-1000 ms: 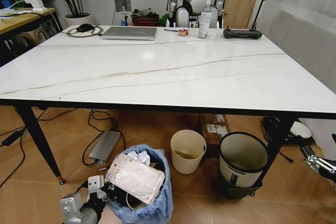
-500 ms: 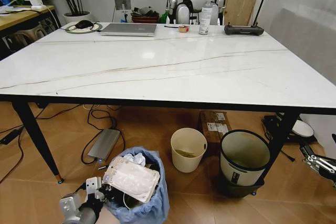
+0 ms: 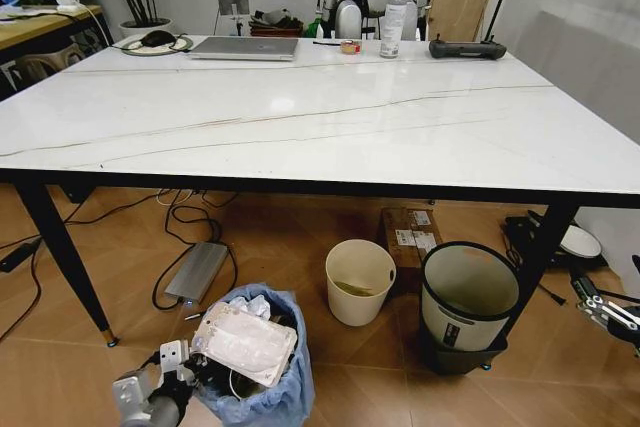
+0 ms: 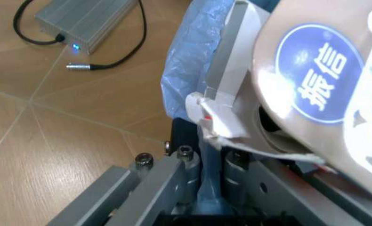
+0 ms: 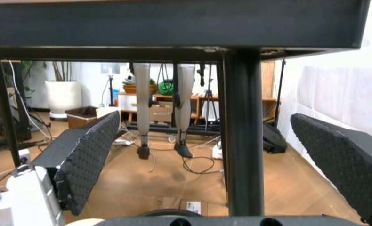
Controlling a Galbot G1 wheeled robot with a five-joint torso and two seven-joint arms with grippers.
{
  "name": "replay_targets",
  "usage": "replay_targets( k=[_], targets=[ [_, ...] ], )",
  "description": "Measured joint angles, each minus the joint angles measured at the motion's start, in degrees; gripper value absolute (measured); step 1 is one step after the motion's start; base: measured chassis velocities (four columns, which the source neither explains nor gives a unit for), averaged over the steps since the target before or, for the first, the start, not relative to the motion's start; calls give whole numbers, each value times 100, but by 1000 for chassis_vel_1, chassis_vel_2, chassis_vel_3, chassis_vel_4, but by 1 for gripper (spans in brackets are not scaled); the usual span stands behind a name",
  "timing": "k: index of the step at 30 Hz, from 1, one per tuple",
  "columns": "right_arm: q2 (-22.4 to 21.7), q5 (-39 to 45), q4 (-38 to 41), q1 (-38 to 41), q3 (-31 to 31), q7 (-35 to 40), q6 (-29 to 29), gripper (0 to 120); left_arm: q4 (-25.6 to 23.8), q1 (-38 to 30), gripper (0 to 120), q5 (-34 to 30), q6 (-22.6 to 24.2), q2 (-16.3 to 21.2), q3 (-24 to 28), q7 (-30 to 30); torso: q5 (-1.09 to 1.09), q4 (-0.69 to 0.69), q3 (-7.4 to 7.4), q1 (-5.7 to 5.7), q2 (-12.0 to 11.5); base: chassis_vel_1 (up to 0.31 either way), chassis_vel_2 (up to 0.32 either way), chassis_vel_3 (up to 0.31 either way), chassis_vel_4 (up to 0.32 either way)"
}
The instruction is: Pick up the trash bin and place the trash from the table into it.
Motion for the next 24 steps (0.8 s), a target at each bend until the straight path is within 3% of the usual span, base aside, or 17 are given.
replay_targets(
  k=[24],
  targets=[
    [0,0,0,0,0,0,0,100,340,-216,0,48,-39,-11,30,23,0,0,-421,-126,-545,0,0,0,0]
  ],
)
